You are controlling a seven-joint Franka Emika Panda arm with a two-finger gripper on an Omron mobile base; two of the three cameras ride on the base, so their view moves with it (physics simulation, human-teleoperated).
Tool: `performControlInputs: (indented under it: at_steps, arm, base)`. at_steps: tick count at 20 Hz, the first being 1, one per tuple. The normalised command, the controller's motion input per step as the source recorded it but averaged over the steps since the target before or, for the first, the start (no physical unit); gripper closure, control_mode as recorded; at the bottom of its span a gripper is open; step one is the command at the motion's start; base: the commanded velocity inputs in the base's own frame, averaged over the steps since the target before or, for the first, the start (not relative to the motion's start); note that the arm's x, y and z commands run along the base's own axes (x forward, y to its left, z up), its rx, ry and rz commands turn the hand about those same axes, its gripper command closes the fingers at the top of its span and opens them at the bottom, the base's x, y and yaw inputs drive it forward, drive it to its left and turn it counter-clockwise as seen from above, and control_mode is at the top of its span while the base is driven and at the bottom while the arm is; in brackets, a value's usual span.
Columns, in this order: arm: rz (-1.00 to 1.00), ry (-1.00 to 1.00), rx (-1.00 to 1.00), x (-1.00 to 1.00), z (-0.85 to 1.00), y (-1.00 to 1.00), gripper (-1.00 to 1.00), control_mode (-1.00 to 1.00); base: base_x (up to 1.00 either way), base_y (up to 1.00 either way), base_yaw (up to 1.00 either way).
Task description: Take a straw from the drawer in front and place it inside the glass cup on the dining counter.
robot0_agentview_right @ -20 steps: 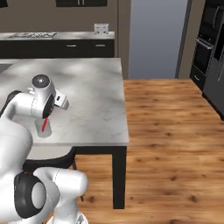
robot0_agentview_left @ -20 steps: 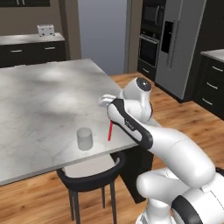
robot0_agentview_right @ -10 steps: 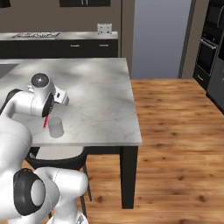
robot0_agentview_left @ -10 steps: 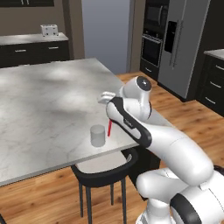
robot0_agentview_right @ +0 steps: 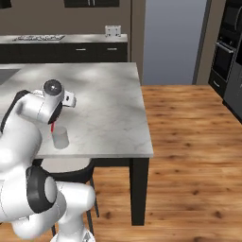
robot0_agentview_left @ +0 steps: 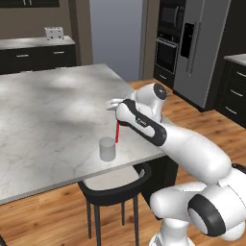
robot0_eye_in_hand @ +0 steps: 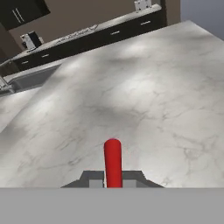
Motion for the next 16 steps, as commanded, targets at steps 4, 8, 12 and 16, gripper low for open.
performControlInputs:
  at_steps: [4,8,12,16]
  arm:
    - [0.21,-0.03,0.00,0.52,-0.11,0.05,1.00,-1.00]
    - [0.20,-0.01,0.00,0.29,-0.16,0.08,1.00,-1.00]
    - [0.11,-0.03,0.00,0.00,-0.21,0.30,1.00,-1.00]
    - [0.09,-0.05,0.00,0.01,-0.11,0.30,1.00,-1.00]
  base:
    - [0.00,0.00,0.00]
    - [0.00,0.00,0.00]
    - [0.00,0.00,0.00]
    - [0.00,0.00,0.00]
